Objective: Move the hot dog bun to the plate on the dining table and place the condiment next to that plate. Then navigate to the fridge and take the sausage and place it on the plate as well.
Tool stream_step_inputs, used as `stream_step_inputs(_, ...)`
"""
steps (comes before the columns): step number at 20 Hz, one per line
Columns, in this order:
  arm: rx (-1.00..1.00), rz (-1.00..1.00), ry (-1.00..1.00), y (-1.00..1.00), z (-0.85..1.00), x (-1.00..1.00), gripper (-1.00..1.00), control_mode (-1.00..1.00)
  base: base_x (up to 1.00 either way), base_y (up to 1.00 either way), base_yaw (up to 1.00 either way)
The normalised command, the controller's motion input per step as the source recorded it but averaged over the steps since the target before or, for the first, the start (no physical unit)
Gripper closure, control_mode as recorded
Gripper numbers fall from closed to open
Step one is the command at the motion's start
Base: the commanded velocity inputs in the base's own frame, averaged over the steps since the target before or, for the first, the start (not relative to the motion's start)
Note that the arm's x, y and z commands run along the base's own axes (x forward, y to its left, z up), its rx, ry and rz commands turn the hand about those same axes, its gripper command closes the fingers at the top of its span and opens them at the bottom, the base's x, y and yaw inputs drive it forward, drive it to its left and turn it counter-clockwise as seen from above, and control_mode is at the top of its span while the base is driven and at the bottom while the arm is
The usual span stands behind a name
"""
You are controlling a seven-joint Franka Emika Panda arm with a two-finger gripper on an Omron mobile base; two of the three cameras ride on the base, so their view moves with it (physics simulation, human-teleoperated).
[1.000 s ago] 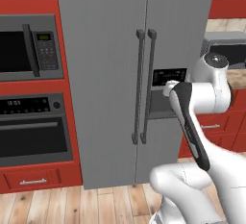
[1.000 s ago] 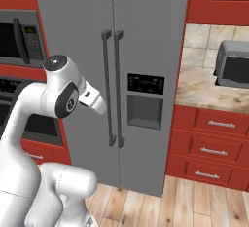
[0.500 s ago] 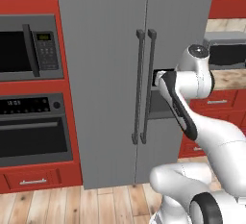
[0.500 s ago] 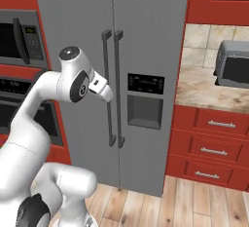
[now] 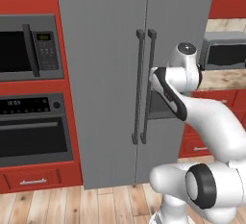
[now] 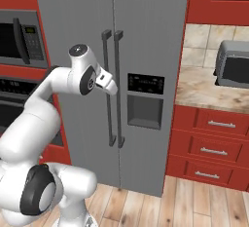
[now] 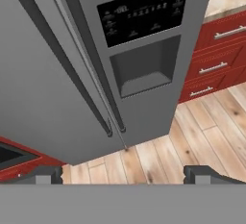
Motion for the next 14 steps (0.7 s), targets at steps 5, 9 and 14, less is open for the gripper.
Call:
stream_step_inputs(5,-0.07,0.0,-0.01,0.0,-0.11,0.49,-1.0,-1.0,0.0,0.0,0.0)
stream_step_inputs(9,-0.08,0.0,-0.01,-0.01,-0.09,0.35,-1.0,-1.0,0.0,0.0,0.0)
stream_step_inputs(14,0.0,0.0,0.0,-0.04,-0.02,0.43,-1.0,-1.0,0.0,0.0,0.0)
